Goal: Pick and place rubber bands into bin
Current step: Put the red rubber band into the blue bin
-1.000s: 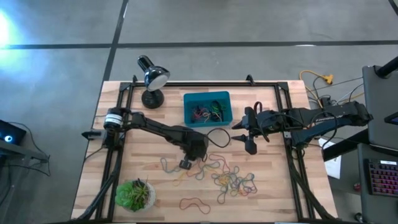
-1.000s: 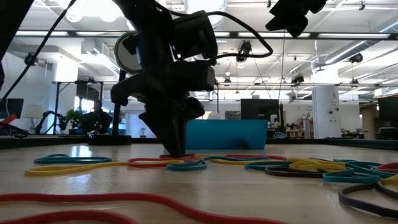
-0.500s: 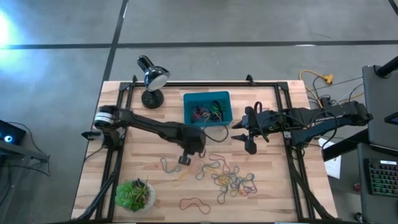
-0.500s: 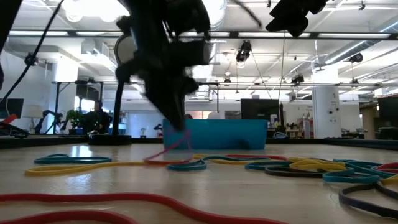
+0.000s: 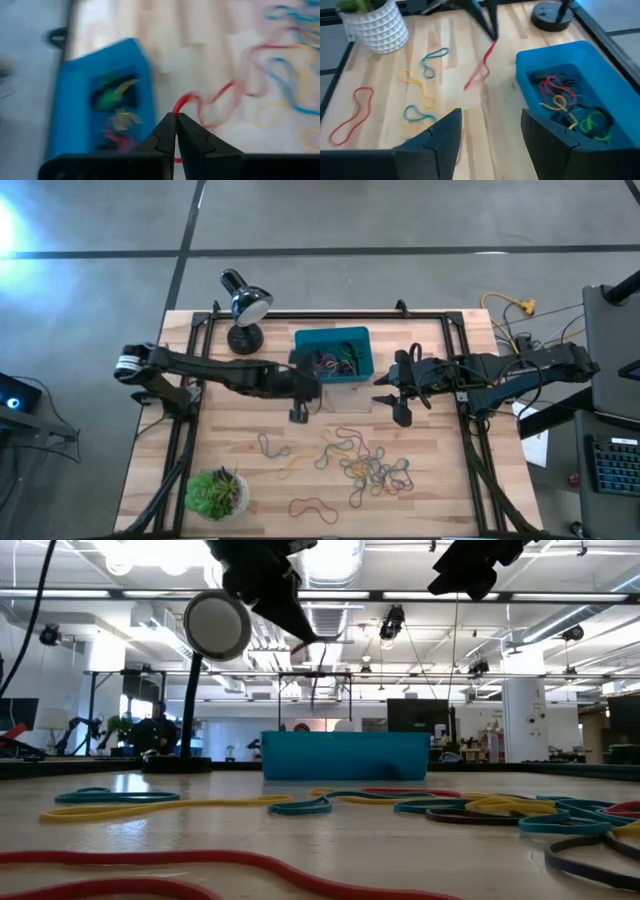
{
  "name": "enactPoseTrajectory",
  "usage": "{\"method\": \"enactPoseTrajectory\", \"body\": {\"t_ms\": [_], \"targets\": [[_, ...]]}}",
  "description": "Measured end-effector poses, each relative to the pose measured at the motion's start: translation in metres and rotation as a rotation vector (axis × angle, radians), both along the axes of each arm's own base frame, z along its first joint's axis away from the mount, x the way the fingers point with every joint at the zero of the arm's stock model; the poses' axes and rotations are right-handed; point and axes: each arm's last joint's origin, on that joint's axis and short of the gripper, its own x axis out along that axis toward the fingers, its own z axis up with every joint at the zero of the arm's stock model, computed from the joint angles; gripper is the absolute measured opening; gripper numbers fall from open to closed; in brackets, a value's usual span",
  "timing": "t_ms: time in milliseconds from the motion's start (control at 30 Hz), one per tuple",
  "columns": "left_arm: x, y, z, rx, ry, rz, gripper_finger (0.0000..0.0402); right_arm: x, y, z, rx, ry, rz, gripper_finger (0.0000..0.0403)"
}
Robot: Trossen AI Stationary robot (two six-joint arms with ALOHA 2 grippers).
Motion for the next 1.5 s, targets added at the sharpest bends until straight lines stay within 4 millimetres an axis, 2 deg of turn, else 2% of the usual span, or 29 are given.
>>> {"method": "enactPoseTrajectory", "body": {"t_ms": [100, 267, 467, 600, 700, 900, 1100, 1500], "targets": [[-0.001, 0.020, 0.009, 0.032, -0.049, 0.092, 0.0000, 0.000, -0.001, 0.000, -0.008, -0.003, -0.013, 0.0191], [-0.001, 0.061, 0.006, 0.037, -0.067, 0.221, 0.0000, 0.000, 0.000, 0.000, -0.002, -0.009, -0.021, 0.0191], [0.003, 0.104, -0.013, 0.026, -0.029, 0.336, 0.0000, 0.000, 0.000, -0.006, 0.046, 0.007, -0.044, 0.0191], [0.009, 0.121, -0.028, 0.003, -0.014, 0.390, 0.0000, -0.002, 0.000, -0.018, 0.096, 0.042, -0.079, 0.0191], [0.013, 0.127, -0.043, -0.012, 0.034, 0.399, 0.0000, -0.004, 0.000, -0.029, 0.128, 0.071, -0.105, 0.0191], [0.020, 0.127, -0.059, -0.066, 0.080, 0.355, 0.0000, -0.007, 0.000, -0.044, 0.166, 0.114, -0.114, 0.0192], [0.022, 0.125, -0.060, -0.118, 0.066, 0.307, 0.0005, -0.008, 0.000, -0.049, 0.179, 0.127, -0.123, 0.0192], [0.023, 0.124, -0.052, -0.117, 0.027, 0.299, 0.0123, -0.008, 0.001, -0.052, 0.183, 0.136, -0.109, 0.0192]]}}
